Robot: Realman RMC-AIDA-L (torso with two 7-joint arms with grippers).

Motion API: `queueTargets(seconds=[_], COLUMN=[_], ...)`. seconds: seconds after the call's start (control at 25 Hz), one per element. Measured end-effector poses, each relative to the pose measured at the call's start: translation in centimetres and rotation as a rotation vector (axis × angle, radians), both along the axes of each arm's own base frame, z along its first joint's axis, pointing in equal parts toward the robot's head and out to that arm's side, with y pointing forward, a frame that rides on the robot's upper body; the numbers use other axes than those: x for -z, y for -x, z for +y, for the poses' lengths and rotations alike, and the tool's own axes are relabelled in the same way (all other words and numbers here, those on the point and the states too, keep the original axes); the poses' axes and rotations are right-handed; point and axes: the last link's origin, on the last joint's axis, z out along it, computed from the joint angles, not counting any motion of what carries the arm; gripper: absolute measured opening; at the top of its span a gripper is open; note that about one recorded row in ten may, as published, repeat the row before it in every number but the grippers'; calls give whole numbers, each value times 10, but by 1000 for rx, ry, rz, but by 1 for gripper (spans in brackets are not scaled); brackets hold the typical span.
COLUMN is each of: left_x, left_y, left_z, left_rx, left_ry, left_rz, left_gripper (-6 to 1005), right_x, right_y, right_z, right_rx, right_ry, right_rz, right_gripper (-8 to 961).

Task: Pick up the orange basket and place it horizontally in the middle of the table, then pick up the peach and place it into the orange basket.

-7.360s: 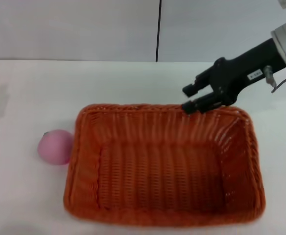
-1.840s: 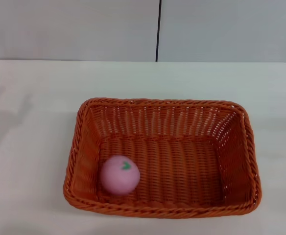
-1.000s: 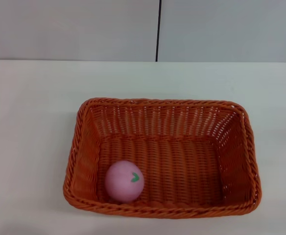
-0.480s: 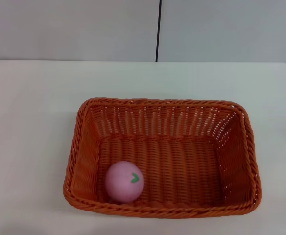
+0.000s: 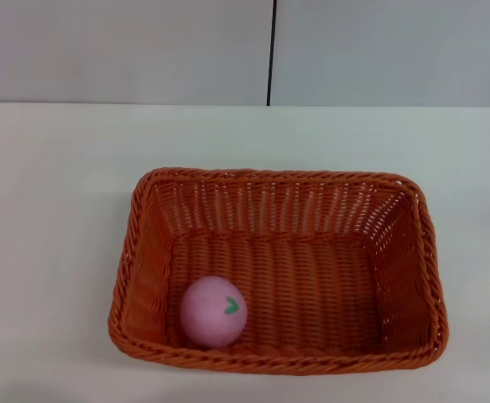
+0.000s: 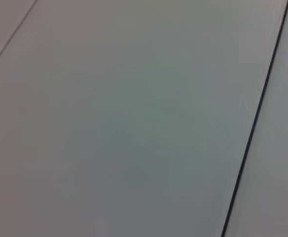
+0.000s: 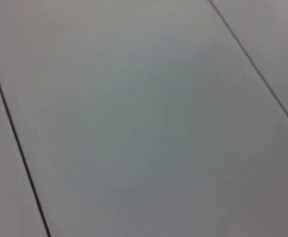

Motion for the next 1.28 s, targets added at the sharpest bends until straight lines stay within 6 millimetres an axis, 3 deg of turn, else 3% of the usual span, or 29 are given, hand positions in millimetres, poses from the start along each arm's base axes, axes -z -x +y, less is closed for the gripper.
queueTargets(seconds=[1.28], left_x=[3], left_y=[1], left_z=[-1], left_rx=[-4], left_ry=[16], left_rz=[-12], left_gripper=[8], right_x=[1], right_y=[4], right_z=[7], right_rx=[9], right_ry=[34], right_rz=[-68], right_gripper=[-1])
